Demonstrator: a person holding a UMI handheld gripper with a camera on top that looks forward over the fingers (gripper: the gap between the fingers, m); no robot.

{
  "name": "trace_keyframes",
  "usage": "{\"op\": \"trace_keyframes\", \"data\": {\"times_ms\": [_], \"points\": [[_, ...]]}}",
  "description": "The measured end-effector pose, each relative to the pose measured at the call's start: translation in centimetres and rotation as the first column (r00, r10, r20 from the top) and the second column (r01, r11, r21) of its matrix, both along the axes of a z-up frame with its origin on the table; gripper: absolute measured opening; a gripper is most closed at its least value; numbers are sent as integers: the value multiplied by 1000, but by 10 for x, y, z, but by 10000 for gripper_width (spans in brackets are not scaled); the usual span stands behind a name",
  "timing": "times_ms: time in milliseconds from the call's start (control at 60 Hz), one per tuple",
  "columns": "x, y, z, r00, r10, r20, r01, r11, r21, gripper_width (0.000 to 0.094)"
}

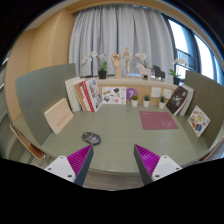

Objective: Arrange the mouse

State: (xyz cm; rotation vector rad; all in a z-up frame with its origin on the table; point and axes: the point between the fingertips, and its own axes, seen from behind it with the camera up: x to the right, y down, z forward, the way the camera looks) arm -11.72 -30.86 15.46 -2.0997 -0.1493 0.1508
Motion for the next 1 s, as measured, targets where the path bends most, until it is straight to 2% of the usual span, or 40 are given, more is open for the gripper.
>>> {"op": "trace_keyframes", "data": {"times_ms": [200,383,583,717,867,1000], "points": [[-81,14,-94,999,29,-27,-32,988,-153,833],[-112,50,-143,999,35,13,-31,971,-237,829],[-120,100,-163,999,-17,40,27,961,-275,819],[-124,130,-169,997,-23,79,45,953,-300,822],[-120,169,-165,993,-45,113,77,952,-296,818],[-105,203,-167,986,-96,134,132,946,-296,810]]}}
